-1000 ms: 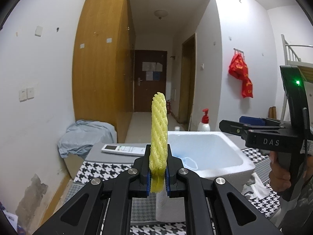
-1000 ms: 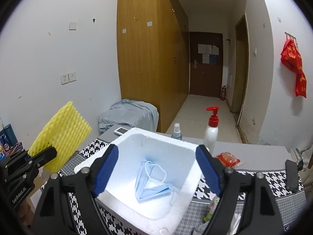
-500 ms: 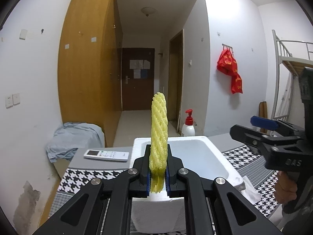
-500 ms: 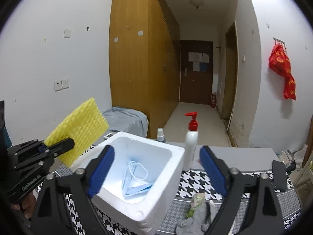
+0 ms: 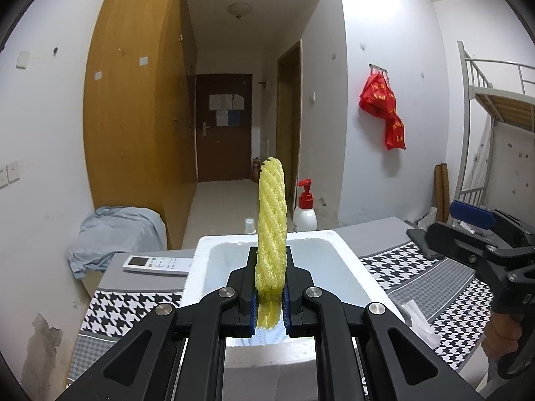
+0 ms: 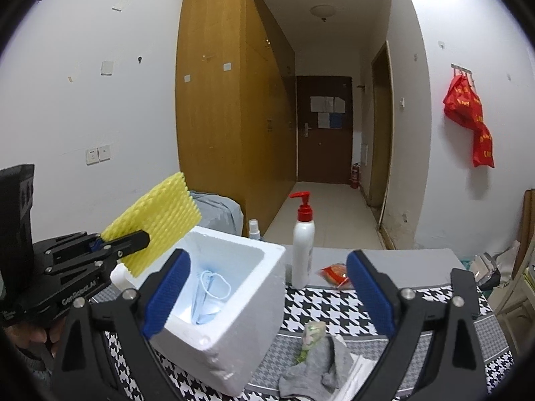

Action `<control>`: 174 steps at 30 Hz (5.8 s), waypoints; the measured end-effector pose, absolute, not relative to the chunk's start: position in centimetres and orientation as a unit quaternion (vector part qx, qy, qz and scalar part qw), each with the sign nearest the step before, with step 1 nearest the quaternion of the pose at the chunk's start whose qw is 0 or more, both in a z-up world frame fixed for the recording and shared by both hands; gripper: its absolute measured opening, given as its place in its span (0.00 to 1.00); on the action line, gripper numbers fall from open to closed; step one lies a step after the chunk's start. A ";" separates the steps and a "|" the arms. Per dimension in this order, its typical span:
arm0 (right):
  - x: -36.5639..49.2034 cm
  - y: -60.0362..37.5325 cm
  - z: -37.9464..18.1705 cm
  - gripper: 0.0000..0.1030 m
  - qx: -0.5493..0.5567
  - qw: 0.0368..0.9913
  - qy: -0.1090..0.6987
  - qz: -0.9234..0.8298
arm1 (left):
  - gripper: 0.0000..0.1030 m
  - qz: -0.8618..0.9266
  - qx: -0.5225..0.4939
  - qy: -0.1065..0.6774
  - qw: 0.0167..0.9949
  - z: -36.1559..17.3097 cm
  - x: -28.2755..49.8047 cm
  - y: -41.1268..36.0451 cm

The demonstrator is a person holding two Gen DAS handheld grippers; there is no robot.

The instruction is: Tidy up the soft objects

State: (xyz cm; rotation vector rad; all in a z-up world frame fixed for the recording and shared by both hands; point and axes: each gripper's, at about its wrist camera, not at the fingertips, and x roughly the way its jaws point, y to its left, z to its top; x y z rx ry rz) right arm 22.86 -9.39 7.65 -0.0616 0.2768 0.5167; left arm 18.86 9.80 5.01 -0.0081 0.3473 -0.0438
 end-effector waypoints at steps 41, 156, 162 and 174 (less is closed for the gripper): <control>22.1 -16.0 5.8 0.94 0.006 0.967 0.139 0.213 | 0.97 -0.019 -0.015 0.153 0.988 5.6 18.4 7.7; 16.4 -27.0 -2.3 1.00 0.028 0.977 0.185 0.107 | 0.99 -0.177 0.021 0.179 0.968 -2.6 14.1 -6.4; 17.4 -27.5 -2.9 1.00 0.031 0.974 0.196 0.107 | 0.99 -0.175 0.009 0.204 0.963 -3.1 15.6 -7.1; 19.5 -28.3 -3.8 1.00 0.028 0.972 0.204 0.117 | 0.99 -0.140 0.018 0.226 0.964 -3.4 19.2 -8.4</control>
